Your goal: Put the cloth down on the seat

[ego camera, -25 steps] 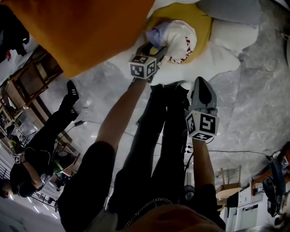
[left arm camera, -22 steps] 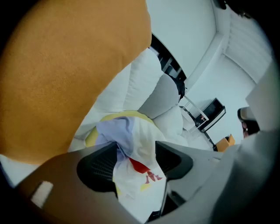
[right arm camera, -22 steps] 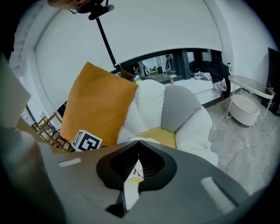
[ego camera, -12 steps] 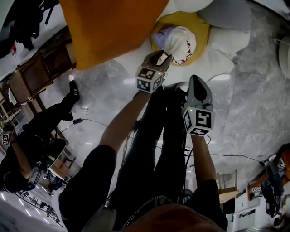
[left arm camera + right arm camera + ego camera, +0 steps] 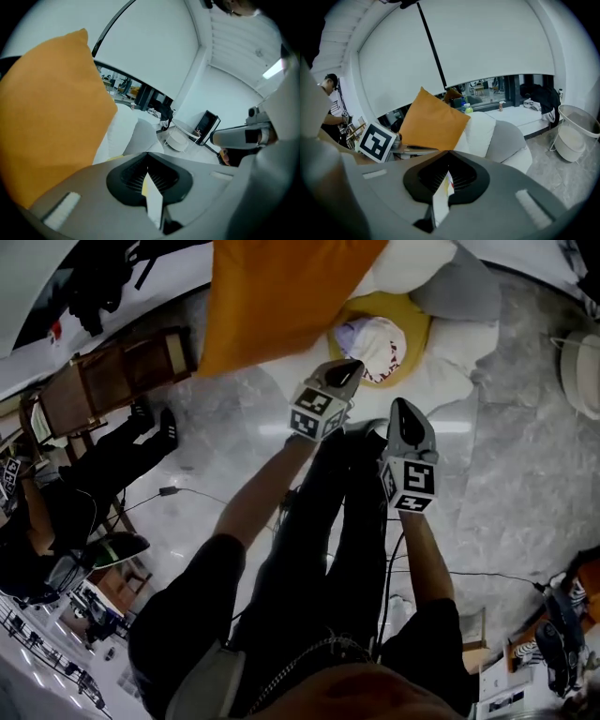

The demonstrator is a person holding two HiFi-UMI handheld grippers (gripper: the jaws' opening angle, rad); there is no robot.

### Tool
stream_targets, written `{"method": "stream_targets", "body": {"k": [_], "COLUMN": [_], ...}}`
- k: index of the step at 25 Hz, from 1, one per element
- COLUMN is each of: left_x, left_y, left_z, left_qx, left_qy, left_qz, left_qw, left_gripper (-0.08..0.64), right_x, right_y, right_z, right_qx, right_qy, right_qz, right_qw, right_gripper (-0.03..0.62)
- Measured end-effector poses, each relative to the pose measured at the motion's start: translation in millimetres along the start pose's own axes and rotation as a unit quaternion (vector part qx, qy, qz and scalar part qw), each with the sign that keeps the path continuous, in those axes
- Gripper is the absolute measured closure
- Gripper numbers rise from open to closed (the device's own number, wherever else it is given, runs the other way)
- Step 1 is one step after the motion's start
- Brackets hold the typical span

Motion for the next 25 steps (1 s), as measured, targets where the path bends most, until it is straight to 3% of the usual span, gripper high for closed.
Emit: {"method": "stream_targets", "body": {"k": [7, 12, 17, 25], "left_x": [-69.9, -111.6, -155.9, -228.5], "left_y": [-45.3, -105.1, -134.4, -187.7], "left_z": [-54.1, -88.3, -121.6, -170.0], "left_qx": [0.072, 0.086, 0.100, 0.119], "left_qy": [-0.005, -0.009, -0.009, -0.010], "left_qz": [-0.014, -0.047, -0.045, -0.080], "left_qw": [0.9973, 0.9951, 0.9939, 0.9896], "left_gripper": [0.551, 0.551, 0.551, 0.551], "right_x": [-59.0, -109.2, -159.7, -235.6], "right_y": [-32.3, -80.6, -119.1, -181.3], "right_z": [34.9, 33.6, 41.7, 64.6], "right_qx": [-0.057, -0.038, -0.010, -0.056], "right_qy": [-0.030, -0.017, -0.013, -0.014], "right_qz": [0.000, -0.032, -0.068, -0.110], "right_qw": [0.998, 0.999, 0.998, 0.992], "right_gripper": [0.597, 0.597, 0.597, 0.595]}}
Point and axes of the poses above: the fingertips, and each gripper's own axes: x forward along the fingers, z to its left, y out of its underside, the point moved 1 cm from there along -x, backward along the fingers, and after that the axes turned 14 degrees about z, right-handed, at the moved point
